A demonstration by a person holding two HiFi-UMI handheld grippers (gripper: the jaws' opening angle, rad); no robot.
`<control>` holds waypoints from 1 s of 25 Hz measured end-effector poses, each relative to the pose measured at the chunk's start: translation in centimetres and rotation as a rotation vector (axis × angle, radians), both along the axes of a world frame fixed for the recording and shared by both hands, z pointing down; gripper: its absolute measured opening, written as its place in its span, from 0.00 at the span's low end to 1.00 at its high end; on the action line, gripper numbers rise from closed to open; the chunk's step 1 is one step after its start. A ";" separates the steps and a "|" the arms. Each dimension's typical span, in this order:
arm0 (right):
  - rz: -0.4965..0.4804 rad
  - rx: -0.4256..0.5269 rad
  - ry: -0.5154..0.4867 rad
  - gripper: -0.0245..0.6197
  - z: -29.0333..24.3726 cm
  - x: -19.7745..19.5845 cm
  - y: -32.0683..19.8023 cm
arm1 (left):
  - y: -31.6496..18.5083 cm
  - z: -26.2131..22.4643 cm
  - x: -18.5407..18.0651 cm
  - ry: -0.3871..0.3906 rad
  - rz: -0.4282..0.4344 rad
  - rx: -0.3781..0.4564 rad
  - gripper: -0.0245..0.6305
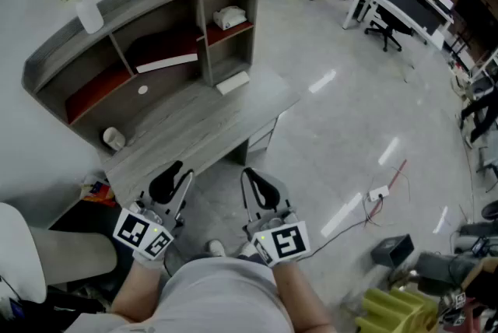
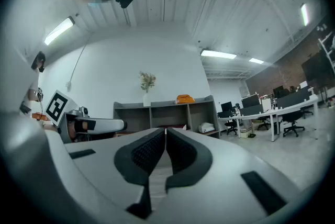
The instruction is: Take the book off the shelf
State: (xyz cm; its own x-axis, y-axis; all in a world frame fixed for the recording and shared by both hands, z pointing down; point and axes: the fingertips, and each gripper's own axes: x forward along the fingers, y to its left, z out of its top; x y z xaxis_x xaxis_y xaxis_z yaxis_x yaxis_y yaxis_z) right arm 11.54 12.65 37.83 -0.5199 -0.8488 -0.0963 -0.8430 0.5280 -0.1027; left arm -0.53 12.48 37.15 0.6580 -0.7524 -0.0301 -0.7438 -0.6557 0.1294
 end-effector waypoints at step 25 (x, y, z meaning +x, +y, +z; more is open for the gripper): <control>-0.084 -0.082 -0.047 0.07 3.6 2.0 -6.0 | -5.0 2.9 1.5 -0.022 -0.085 -0.054 0.23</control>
State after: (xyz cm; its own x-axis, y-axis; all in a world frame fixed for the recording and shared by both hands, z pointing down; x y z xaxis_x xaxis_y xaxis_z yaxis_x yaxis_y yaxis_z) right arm 13.53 6.67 41.41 -0.5860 -0.8084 -0.0549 -0.7893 0.5848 -0.1870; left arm 0.98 7.46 40.06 0.5922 -0.8054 0.0261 -0.7993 -0.5830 0.1461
